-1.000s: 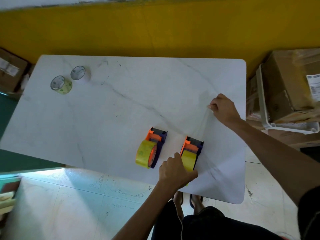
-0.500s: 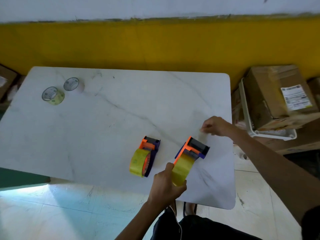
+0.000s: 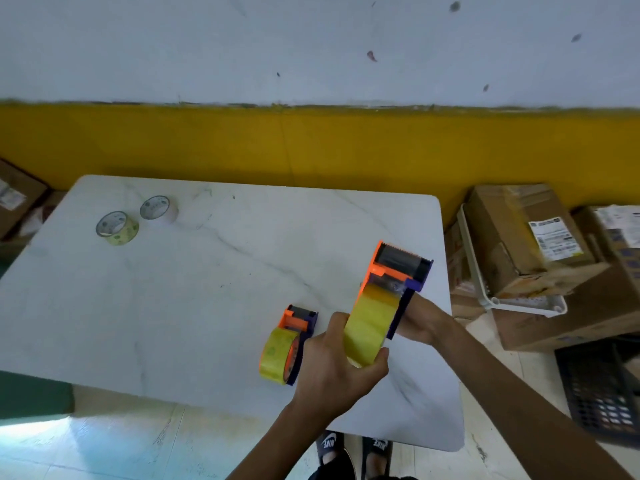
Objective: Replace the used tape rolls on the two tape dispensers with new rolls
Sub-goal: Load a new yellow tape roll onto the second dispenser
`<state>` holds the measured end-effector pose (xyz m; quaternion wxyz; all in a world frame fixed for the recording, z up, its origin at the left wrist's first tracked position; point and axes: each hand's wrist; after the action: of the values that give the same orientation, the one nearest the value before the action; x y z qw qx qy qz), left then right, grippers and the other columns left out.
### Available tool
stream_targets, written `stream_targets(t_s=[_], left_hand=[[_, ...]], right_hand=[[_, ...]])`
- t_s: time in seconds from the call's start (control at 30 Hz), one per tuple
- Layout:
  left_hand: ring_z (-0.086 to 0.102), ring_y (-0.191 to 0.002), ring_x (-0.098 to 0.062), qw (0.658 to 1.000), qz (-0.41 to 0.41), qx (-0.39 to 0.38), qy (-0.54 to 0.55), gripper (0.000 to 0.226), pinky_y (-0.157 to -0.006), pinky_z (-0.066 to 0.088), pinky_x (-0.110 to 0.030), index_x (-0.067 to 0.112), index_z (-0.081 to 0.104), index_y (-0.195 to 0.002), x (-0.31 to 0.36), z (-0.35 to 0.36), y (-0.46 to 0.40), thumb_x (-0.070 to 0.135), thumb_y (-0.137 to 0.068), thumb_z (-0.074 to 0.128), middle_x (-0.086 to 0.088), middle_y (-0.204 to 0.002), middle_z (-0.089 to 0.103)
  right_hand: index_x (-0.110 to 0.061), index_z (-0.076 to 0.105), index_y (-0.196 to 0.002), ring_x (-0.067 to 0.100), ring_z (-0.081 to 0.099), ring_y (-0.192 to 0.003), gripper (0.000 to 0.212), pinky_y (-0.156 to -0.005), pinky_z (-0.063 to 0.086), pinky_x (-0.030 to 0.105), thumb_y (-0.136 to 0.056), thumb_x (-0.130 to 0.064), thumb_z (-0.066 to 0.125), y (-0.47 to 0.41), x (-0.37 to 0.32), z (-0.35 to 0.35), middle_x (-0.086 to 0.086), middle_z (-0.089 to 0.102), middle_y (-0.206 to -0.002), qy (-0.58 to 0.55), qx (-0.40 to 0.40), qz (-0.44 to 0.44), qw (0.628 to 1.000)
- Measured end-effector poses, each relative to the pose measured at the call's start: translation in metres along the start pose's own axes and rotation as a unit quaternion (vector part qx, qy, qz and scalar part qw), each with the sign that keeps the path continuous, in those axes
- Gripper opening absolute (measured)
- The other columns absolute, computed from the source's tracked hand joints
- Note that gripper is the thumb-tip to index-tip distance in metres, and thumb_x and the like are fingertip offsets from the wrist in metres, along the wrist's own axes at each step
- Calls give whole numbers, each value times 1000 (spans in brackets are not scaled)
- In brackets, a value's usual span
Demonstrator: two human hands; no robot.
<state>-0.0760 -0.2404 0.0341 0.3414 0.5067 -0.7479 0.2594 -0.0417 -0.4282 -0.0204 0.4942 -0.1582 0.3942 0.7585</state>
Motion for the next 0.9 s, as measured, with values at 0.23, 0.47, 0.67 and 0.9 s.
stream_targets(t_s=[0.23,0.47,0.67,0.9], left_hand=[[58,-52,-8,995,-100,-11,0,38,-50,51,-27,24,49,-81,24,8,-20,56,-71,68,6,-58,56],[64,-70,-17,976,-204,-68,-45,61,-64,57,-38,12,55,-87,0,41,-41,69,-67,58,-1,-75,64],[49,-49,-15,961,-235,-131,-63,54,-45,35,-24,12,47,-66,-29,72,-41,65,-68,58,2,-57,51],[51,-50,-15,952,-252,-157,-72,51,-45,39,-24,11,49,-68,-42,95,-27,62,-72,58,1,-58,52]], right_hand=[[-3,79,-86,27,76,-77,54,-61,61,36,-103,-15,29,10,39,-3,17,77,-86,-146,112,3,983],[-10,75,-105,26,74,-93,56,-73,61,39,-102,-44,31,17,92,-10,12,75,-104,-237,170,14,957],[3,61,-121,34,64,-97,64,-80,55,45,-97,-52,38,19,145,-20,22,71,-102,-280,252,75,923],[-3,63,-111,33,60,-96,61,-62,63,42,-96,-57,37,28,158,-30,23,64,-107,-308,290,122,898]])
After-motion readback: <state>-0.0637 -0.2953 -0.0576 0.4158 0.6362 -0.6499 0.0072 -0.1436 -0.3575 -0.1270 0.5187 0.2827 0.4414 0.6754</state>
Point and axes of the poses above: each hand's wrist, its own y-axis away from the middle knuckle, its own z-axis out of the palm, x = y × z
